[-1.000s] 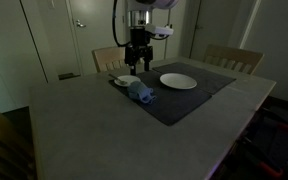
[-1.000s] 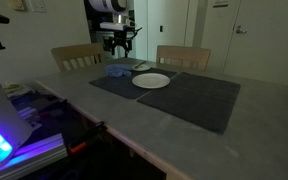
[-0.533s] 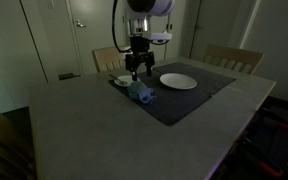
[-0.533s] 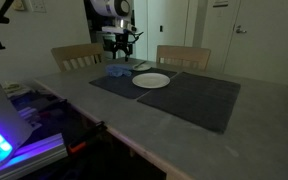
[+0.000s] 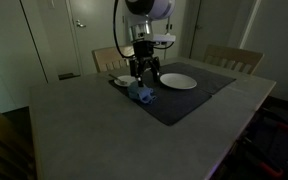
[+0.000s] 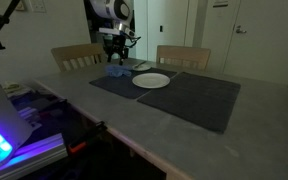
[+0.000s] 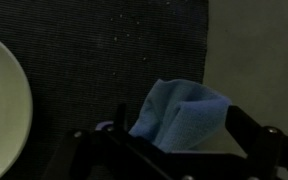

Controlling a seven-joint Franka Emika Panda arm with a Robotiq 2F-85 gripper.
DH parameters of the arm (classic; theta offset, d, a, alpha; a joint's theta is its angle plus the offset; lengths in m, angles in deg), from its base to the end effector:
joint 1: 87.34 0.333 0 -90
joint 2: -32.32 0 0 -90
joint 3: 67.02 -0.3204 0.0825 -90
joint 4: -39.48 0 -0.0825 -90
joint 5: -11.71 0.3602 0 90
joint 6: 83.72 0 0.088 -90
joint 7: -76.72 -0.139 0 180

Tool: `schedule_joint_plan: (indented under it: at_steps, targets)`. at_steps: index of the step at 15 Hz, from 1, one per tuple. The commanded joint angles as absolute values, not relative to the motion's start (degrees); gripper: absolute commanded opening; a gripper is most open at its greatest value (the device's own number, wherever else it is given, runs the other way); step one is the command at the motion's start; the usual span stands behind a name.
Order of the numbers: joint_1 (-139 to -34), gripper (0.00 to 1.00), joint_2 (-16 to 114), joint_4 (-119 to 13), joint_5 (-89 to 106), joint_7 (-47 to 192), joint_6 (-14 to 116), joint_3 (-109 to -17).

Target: Pick up the towel and clean the plate

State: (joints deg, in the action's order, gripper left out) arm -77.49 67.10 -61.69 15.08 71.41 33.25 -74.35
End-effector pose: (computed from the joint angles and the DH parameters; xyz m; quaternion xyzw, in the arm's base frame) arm 0.5719 0.1786 0.1906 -0.9816 -0.0793 0.1716 0.0285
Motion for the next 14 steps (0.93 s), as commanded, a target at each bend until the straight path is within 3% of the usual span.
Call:
schedule_joint_plan:
  at_steps: [1, 14]
  targets:
    - [-77.8, 1.0, 70.5, -59.2, 17.0, 72.3, 32.0, -74.8]
    - [-78.6, 1.0, 74.5, -58.4, 19.2, 74.6, 40.9, -75.1]
